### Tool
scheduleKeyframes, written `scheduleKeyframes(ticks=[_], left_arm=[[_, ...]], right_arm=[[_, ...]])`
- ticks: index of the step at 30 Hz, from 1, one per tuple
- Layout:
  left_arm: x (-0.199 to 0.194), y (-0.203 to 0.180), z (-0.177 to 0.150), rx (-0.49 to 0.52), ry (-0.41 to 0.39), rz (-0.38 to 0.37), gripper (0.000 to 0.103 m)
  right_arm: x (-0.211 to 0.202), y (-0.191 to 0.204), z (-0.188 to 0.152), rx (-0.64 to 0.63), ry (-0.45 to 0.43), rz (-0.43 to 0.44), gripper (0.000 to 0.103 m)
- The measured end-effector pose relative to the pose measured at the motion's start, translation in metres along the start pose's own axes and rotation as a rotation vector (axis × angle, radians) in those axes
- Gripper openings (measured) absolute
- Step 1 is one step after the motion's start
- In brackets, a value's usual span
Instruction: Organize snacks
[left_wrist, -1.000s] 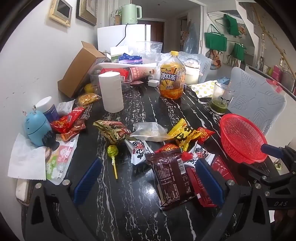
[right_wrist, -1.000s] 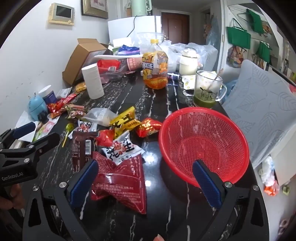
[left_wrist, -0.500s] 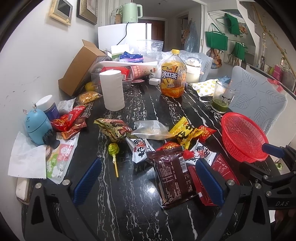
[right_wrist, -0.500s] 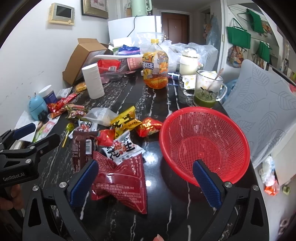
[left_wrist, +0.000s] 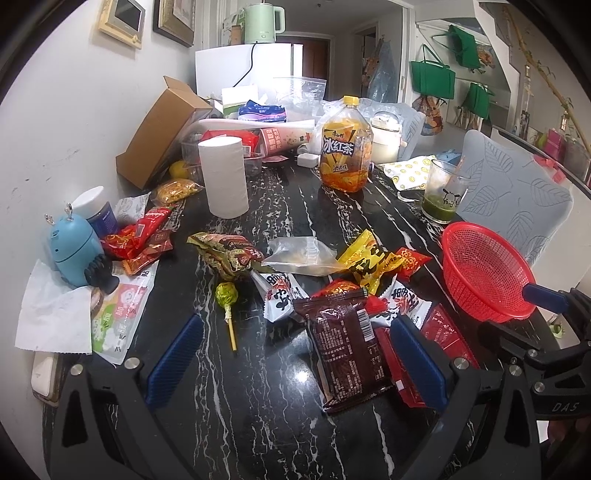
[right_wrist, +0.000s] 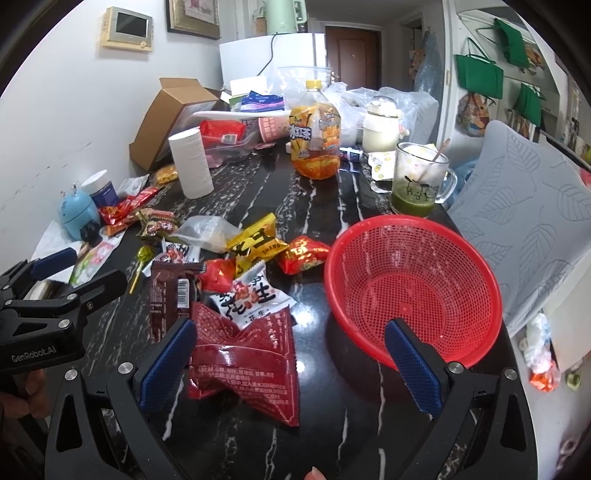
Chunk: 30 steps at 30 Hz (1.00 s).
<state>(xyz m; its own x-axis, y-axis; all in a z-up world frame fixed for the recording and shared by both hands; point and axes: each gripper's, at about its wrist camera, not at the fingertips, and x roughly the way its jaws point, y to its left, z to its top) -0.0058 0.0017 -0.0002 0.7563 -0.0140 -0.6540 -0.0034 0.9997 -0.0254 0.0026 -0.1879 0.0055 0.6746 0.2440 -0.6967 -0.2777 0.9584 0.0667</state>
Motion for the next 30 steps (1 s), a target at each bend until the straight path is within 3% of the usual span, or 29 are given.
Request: scheduleKeyframes(ticks=[30], left_arm=[[-0.0023,-0.0032,-0.0004,0.002,-0.003,-0.005,0.103]], right_arm=[[-0.0028,0.0046,0.0003,-0.004,-0.006,0.011,0.103]])
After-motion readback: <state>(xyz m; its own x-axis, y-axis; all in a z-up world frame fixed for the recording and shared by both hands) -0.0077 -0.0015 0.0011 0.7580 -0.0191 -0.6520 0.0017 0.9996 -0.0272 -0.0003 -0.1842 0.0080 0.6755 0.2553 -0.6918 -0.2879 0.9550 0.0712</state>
